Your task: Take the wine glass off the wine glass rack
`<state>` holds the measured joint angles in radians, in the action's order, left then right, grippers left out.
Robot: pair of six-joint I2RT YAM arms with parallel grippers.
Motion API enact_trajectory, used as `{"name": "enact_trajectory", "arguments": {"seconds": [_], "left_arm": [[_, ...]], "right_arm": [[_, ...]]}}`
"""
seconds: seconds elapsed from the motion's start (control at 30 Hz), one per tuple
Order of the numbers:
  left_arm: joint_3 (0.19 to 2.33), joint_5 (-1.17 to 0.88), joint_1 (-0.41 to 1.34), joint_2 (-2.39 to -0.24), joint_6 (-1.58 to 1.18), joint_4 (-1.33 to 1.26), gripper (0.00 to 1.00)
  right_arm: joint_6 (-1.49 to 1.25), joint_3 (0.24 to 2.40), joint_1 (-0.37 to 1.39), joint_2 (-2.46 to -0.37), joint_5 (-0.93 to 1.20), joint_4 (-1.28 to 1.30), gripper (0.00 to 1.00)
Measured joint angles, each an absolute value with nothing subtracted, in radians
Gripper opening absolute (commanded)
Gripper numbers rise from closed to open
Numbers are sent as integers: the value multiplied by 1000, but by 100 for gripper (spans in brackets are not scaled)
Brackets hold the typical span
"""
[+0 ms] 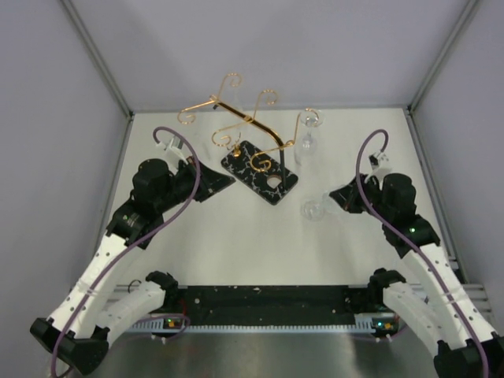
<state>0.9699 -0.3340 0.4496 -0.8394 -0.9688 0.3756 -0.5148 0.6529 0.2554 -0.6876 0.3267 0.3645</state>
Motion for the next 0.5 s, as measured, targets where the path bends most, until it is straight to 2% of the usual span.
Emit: {"name": "enact_trajectory", "arguments": {"seconds": [0.5], "left_arm": [[969,-363,433,-841,-919,406,14]], "right_arm": [[-398,961,255,-1044,-20,447,0]]}}
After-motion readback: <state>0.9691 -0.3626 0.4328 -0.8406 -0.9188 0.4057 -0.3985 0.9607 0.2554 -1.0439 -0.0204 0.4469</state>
